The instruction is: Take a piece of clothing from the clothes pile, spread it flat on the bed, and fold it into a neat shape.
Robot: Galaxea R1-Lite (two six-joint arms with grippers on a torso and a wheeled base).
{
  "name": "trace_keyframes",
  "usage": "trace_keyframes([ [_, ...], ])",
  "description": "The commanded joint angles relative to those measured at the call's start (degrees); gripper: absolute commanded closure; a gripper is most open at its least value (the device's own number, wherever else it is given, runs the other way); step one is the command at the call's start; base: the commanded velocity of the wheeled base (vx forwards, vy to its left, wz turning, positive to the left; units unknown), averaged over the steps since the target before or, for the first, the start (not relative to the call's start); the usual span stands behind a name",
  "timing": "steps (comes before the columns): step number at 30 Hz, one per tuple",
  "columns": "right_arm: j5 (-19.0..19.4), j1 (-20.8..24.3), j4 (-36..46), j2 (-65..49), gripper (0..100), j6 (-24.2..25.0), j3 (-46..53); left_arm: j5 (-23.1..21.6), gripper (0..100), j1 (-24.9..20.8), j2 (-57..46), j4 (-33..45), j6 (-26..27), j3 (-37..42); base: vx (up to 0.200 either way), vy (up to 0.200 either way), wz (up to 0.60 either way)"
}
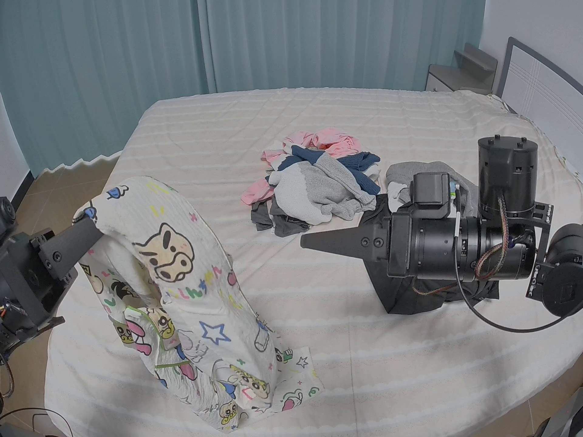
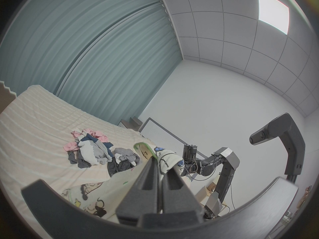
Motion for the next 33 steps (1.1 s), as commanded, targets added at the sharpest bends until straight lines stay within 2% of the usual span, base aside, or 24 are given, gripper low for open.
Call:
trace_keyframes([
  [1, 0.1, -0.8, -0.3, 0.6, 0, -0.9, 1.0, -0.1, 100, -0.2, -0.4, 0.0, -0.1, 0.1, 0.0, 0.0, 0.0],
  [3, 0.0, -1.5, -1.5, 2.4, 0, -4.9, 3.0, -0.3, 100, -0.9, -1.0, 0.0, -0.2, -0.1, 0.0, 0.0, 0.0],
  [10, 0.1, -1.6, -6.0, 4.1, 0, -11.0, 8.0, 0.1, 100, -2.5, -0.7, 0.0, -0.7, -0.9, 0.0, 0.0, 0.0],
  [11, 0.2, -1.6, -7.8, 4.4, 0, -15.1, 10.9, 0.5, 100, -2.4, -0.4, 0.0, -0.7, -2.0, 0.0, 0.0, 0.0],
  [21, 0.9, -1.8, -9.6, 6.0, 0, -35.7, 20.0, 0.8, 100, -2.4, -0.4, 2.8, -0.8, -2.8, 0.0, 0.0, 0.0],
  [24, 0.4, -1.4, -10.0, 9.3, 0, -41.4, 19.8, 0.8, 100, -2.5, -0.6, 2.9, -1.5, -2.6, 0.0, 0.0, 0.0],
  [26, 0.1, -1.4, -10.4, 10.5, 0, -42.4, 19.6, 0.8, 100, -2.6, -0.6, 2.9, -2.2, -2.6, 0.0, 0.0, 0.0],
  [27, -0.6, -1.4, -13.1, 12.3, 0, -43.4, 19.3, 0.7, 100, -2.6, -0.9, 2.9, -4.5, -2.8, 0.0, 0.0, 0.0],
  [30, -0.5, -0.9, -17.6, 14.5, 0, -44.8, 19.3, 0.8, 100, -2.5, -0.9, 2.9, -6.8, -3.1, 0.0, 0.0, 0.0],
  [33, -0.8, 1.8, -22.3, 17.7, 0, -47.7, 19.3, 0.8, 100, -2.5, -0.7, 2.9, -7.7, -3.6, 0.0, 0.0, 0.0],
])
